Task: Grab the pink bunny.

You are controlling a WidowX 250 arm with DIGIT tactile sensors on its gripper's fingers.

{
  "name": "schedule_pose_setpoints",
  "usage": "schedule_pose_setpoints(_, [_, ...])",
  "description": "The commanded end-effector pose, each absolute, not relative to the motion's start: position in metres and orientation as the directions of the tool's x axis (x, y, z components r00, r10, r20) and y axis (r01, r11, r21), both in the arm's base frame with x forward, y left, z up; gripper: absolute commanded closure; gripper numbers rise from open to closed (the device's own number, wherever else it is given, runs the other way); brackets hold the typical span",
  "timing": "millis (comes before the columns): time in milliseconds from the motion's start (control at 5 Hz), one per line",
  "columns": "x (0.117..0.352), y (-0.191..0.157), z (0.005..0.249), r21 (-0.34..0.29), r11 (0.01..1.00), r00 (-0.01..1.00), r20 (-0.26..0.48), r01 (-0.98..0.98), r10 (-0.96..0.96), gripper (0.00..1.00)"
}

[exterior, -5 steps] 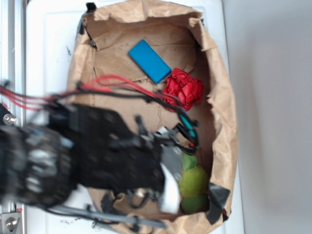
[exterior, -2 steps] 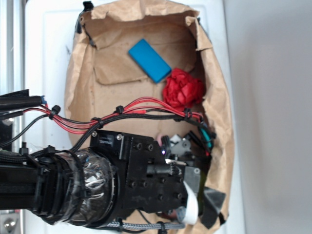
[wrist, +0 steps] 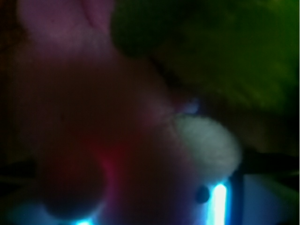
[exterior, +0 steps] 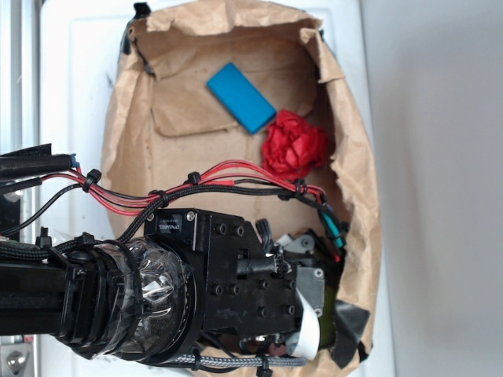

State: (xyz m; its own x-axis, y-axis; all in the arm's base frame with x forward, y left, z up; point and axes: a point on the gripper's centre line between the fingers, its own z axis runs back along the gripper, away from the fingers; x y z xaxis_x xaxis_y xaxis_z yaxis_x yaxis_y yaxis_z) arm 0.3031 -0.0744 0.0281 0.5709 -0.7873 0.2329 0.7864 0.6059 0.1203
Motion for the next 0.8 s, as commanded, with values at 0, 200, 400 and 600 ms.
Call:
schedule_pose_setpoints(0, [0.313, -0.067, 0.050, 0.119, 0.614, 0.572, 0.264, 0.780, -0.777, 1.00])
schedule_pose_setpoints(200, [0.320, -0.034, 0.086, -0.003, 0.674, 0.649, 0.273, 0.738, -0.710, 1.00])
schedule_pose_setpoints(400, [0.320, -0.001, 0.114, -0.069, 0.683, 0.667, 0.308, 0.727, -0.678, 1.00])
schedule_pose_setpoints(600, [0.315, 0.021, 0.136, -0.084, 0.706, 0.689, 0.327, 0.703, -0.647, 1.00])
